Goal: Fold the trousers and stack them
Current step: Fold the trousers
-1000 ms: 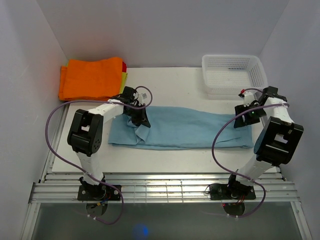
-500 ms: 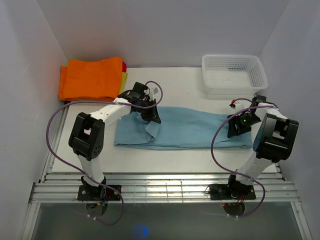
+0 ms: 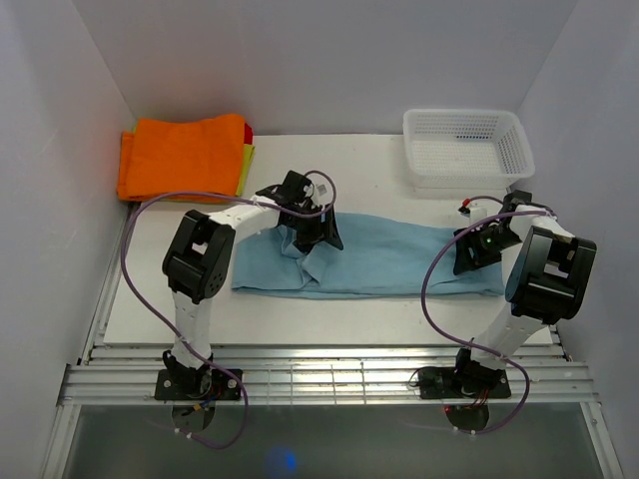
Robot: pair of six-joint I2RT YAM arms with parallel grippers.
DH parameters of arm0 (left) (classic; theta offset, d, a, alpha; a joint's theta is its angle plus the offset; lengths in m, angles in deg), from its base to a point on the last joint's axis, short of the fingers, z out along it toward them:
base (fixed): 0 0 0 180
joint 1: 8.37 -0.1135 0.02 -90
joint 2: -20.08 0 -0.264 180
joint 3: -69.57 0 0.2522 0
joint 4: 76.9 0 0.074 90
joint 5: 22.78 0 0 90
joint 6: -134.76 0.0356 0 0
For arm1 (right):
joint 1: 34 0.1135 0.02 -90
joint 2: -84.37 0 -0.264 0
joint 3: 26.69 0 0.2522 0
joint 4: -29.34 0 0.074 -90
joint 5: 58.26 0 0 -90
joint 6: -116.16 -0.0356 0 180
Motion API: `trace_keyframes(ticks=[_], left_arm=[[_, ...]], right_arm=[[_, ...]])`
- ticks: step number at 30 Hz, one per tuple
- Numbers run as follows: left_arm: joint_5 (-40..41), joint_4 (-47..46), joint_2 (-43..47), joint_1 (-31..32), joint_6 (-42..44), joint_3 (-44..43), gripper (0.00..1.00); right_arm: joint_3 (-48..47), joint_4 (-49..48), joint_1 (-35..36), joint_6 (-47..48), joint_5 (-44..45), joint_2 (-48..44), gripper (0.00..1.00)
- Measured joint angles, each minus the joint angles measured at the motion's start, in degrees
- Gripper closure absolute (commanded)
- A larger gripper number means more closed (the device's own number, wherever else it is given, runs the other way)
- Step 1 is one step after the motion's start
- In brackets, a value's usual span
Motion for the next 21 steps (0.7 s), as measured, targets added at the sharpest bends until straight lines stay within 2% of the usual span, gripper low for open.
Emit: trace_keyframes(ticks=[1,12,17,21], left_arm=[[-0.48,-0.37,0.0,0.09,-0.2,-0.42,0.04],[-5.49,-5.22,3.32,3.8,2.08,-1.88,0.02],[0.42,-0.94,4.02,8.39,6.99,-8.68,0.02],[10.45,0.46,5.31,11.52,9.6,-11.61,0.02]], right_arm=[[0.0,0.0,0.0,-0.02,-0.04,0.0,0.35],[-0.02,0.0,0.9,-0.22,-0.44,-0.09,0.35],[-0.31,0.07,1.9,-0.7,-0.98,-0.39,0.35],[-1.66,0.76,2.32,-1.55,-1.9,-0.81,0.35]])
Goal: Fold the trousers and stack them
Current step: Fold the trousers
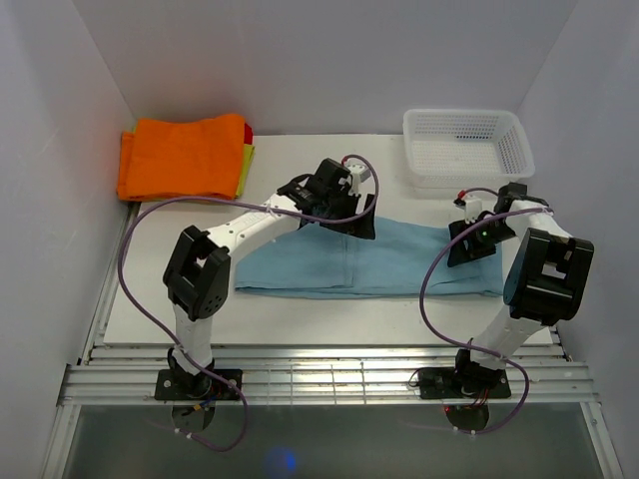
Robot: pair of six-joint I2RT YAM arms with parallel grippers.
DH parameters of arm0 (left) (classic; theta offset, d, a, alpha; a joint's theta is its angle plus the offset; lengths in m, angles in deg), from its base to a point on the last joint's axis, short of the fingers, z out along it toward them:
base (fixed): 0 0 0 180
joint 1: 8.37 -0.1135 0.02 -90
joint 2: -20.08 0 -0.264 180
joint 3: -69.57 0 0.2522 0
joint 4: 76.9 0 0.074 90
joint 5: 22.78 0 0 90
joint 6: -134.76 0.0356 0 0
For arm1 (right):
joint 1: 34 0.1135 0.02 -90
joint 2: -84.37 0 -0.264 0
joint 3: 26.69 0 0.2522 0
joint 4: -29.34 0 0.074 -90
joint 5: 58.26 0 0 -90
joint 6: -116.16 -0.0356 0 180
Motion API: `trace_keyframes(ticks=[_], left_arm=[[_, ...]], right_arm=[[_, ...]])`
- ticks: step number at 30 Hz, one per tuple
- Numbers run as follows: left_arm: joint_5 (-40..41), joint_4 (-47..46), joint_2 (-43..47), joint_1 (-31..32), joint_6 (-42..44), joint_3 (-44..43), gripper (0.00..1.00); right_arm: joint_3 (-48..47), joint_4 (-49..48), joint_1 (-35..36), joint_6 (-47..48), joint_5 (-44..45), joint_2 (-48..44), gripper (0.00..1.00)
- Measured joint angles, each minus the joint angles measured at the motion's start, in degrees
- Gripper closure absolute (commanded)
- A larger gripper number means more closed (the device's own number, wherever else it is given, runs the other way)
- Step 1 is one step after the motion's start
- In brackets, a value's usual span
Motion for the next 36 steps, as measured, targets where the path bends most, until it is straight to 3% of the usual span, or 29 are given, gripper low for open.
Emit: trace_keyframes(ticks=[4,8,12,15,19,23,28,36], left_arm=[[10.36,2.05,0.37,0.98,2.84,0.02,0.02],[14.75,3.1,1.14,0.24,5.38,0.98,0.02],[9.03,2.69,7.52,-5.38,5.07,6.84,0.17],[3.85,3.02,13.03,-16.52,4.68,9.14,0.25],[-0.79,2.38,18.78,-31.89,5.14,13.81,0.23],[-7.32,3.58,23.19,-41.57,7.69,21.94,0.13],[-12.83,5.44,24.22,-48.13,10.78,28.94,0.1],[-15.63,5.68,24.48,-49.66,12.87,32.37,0.08]], right_arm=[[-1.55,0.33,0.09,-0.66,-1.57,-0.61,0.36],[-2.05,0.66,0.31,-1.49,-4.42,-2.08,0.37],[-3.93,0.66,1.62,-2.95,-8.44,-3.21,0.5],[-5.86,-0.85,5.97,-5.97,-11.17,-4.13,0.55],[-8.41,-6.49,15.74,-12.24,-13.35,-4.37,0.55],[-14.16,-12.22,25.88,-18.56,-13.86,-0.42,0.5],[-22.38,-18.43,33.42,-23.39,-12.17,9.73,0.5],[-29.64,-20.15,39.21,-25.38,-7.43,21.75,0.5]])
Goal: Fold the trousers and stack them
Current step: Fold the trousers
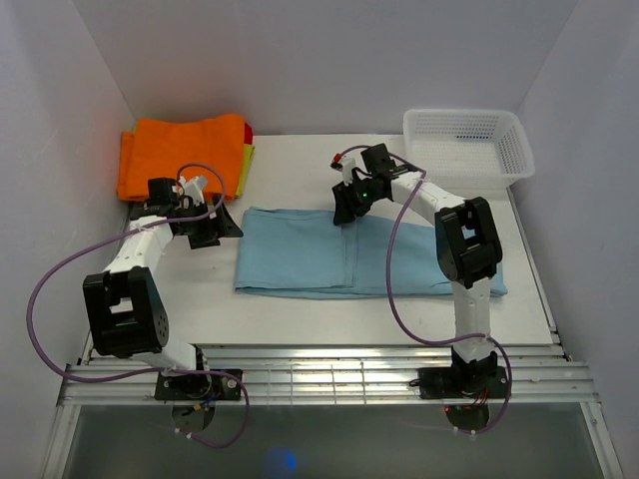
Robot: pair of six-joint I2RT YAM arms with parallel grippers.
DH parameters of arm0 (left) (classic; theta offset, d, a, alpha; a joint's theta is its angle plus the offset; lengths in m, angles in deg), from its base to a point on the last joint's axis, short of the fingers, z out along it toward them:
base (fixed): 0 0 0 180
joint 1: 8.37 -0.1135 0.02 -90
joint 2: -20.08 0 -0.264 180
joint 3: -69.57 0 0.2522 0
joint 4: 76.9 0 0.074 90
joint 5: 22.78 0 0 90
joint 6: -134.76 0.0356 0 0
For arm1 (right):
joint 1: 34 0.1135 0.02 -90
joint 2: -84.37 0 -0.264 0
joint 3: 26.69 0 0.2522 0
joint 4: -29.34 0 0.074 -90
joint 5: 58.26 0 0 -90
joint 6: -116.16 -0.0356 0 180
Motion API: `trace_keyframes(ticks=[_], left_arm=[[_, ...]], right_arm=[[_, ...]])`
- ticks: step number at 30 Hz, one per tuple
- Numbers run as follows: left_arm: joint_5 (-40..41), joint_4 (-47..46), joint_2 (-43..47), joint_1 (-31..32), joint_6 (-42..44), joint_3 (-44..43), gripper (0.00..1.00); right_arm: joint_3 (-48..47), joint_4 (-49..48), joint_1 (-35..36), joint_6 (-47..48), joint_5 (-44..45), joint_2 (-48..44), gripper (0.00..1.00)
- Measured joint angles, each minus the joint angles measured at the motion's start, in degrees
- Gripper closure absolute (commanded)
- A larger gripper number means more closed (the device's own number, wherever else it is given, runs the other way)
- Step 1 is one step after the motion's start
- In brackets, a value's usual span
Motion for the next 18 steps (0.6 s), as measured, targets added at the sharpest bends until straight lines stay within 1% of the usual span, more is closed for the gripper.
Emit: trace_keyframes(ticks=[4,6,7,8,9,10,15,18], left_arm=[[-0.5,-0.28,0.0,-0.44,0.2,0.42,0.07],[-0.57,-0.33,0.0,-0.66,0.17,0.46,0.06],[-0.59,-0.44,0.0,-0.74,0.17,0.48,0.06],[-0.59,-0.61,0.0,-0.76,0.17,0.55,0.06],[-0.59,-0.7,0.0,-0.83,0.17,0.61,0.06],[-0.59,-0.74,0.0,-0.94,0.15,0.72,0.06],[-0.57,-1.57,0.0,-1.55,0.24,2.19,0.05],[-0.55,-2.1,0.0,-1.88,0.31,3.19,0.04]], right_arm=[[-0.46,-0.15,1.38,-0.13,0.9,1.14,0.5],[-1.2,-0.17,1.6,-0.28,0.98,1.53,0.57],[-1.55,-0.24,1.6,-0.37,1.01,1.7,0.64],[-1.79,-0.31,1.6,-0.5,1.01,1.86,0.82],[-1.9,-0.44,1.6,-0.48,0.96,1.88,0.9],[-1.92,-0.35,1.6,-0.76,0.96,1.9,0.92],[-1.44,-0.31,1.44,-1.25,1.18,0.92,0.92],[1.09,-0.2,1.09,-0.87,1.57,-3.08,0.92]])
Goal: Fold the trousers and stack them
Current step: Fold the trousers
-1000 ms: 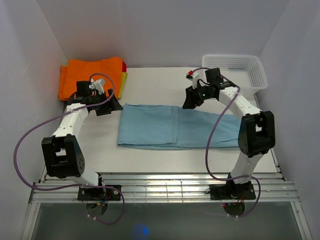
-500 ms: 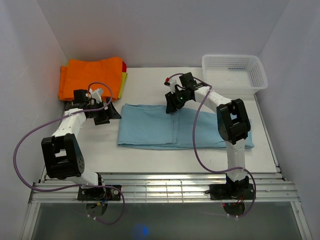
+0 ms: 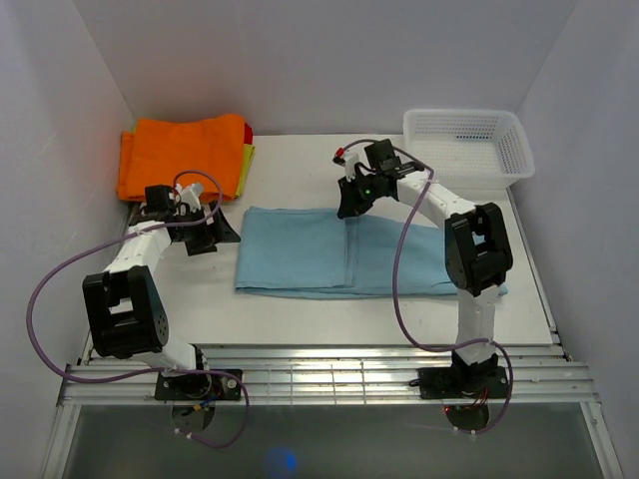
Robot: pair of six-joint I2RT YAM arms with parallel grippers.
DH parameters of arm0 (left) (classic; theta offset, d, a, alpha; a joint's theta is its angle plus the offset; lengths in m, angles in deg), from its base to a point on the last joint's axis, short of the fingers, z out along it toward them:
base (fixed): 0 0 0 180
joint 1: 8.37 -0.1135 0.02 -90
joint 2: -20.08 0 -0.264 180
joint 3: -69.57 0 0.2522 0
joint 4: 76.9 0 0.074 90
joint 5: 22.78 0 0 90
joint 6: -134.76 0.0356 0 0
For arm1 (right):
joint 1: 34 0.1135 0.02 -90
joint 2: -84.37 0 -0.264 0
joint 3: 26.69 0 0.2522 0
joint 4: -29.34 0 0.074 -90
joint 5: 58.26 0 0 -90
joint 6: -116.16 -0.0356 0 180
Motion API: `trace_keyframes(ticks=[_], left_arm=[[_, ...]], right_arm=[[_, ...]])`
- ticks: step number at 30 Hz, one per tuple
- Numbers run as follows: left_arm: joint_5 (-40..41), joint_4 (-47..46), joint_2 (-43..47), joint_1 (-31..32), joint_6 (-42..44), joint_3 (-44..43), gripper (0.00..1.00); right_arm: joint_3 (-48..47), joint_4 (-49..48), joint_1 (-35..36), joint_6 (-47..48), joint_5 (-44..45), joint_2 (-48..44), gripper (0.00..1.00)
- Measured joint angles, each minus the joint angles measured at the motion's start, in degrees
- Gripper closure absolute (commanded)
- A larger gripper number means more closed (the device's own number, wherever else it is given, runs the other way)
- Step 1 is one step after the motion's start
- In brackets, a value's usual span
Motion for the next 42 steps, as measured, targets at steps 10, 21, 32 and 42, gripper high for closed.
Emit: trace_keyframes(ticks=[10,21,32,42], left_arm=[[-0.72,-3.13,-1.18,-0.04,0.48,3.28,0.03],[-8.44,-10.25,-11.37,-0.07,-1.09,3.96,0.02],[-10.99,-14.12,-3.15,0.33,-3.5,6.88,0.02],[-4.28,-10.91,-4.48,7.08,-2.6,4.76,0.15]], right_arm=[[4.26,0.66,-4.39,3.5,2.03,-5.46,0.92],[3.63,1.66,-4.81,4.7,3.28,3.04,0.92],[-0.46,4.87,-4.42,2.82,2.23,3.02,0.39],[8.76,7.98,-6.08,1.2,4.22,-8.96,0.33]])
